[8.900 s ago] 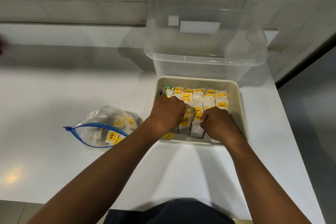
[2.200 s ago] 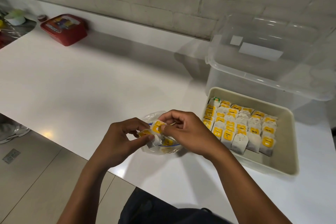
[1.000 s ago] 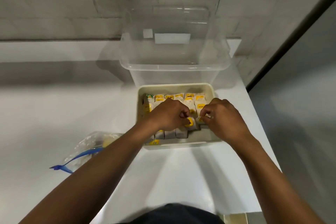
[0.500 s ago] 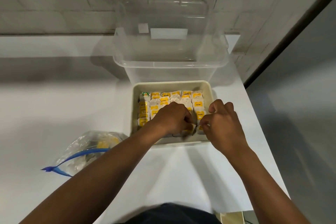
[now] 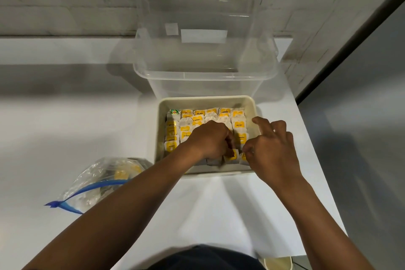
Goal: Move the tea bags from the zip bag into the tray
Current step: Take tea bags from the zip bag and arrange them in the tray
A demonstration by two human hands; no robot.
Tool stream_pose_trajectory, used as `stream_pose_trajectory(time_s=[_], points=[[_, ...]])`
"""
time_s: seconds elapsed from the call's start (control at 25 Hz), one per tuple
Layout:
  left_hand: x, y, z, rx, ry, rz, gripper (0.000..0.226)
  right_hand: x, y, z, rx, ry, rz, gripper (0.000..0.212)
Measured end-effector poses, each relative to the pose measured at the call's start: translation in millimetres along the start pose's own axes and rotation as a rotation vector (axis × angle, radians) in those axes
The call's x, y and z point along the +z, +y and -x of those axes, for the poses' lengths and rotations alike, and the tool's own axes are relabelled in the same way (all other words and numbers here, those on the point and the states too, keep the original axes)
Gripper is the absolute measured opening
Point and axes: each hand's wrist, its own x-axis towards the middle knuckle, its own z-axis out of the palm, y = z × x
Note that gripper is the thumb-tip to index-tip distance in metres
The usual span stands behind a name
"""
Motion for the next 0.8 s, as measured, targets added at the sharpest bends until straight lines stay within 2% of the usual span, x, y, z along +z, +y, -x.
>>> stream_pose_trajectory(time_s=[0.24, 0.4, 0.64, 0.8], points=[[9.7, 0.5, -4.3, -0.005, 0.111, -0.208, 0.017, 12.2, -5.0, -12.9, 0.060, -0.056, 0.046, 0.008], [10.2, 4.0, -6.3, 0.014, 0.178, -0.308, 0.020, 15.7, -5.5, -27.5, 0.038, -0.165, 0.099, 0.012], [9.7, 7.2, -11.5, 0.026, 0.191, -0.405, 0.023, 20.1, -9.6, -38.1, 0.014, -0.217, 0.100, 0.019], [10.8, 7.5, -13.1, 0.046, 0.210, -0.424, 0.024, 17.5, -9.4, -40.3, 0.008, -0.211, 0.129, 0.016]])
